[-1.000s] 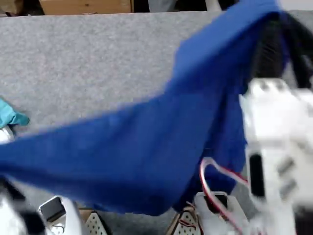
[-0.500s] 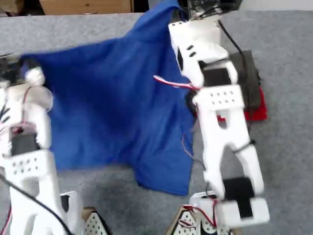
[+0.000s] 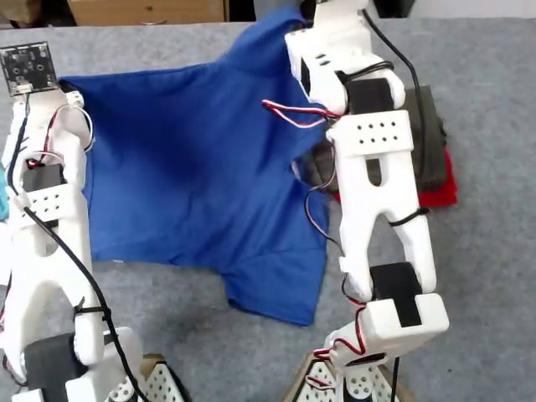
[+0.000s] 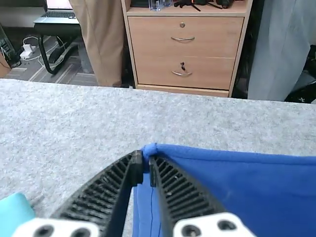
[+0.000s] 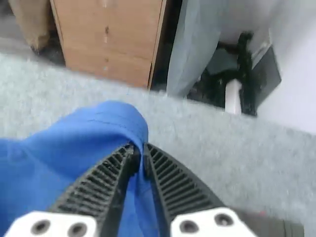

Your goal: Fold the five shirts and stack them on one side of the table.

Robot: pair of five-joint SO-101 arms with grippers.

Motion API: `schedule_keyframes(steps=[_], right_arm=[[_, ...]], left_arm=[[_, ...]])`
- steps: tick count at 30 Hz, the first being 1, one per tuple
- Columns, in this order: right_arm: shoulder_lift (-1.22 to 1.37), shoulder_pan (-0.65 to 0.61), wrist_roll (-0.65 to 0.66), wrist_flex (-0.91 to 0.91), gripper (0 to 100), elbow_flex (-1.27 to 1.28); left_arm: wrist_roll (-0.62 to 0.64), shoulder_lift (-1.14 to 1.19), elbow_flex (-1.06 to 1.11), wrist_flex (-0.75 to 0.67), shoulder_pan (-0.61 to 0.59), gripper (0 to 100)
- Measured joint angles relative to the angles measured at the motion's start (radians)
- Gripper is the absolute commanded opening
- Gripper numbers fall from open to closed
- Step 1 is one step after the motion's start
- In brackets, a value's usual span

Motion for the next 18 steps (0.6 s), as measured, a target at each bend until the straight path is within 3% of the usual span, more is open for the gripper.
schedule_keyframes(steps=[10,18], right_arm=[[-0.078,0.0,0.107,0.417,1.2,-0.003],[-0.212,0.0,0.239,0.74,1.2,-0.003]], left_arm=[[-0.006,-0.02,0.164,0.005,-0.002,3],[-0.006,-0.322,0.476,0.097,-0.002,3]])
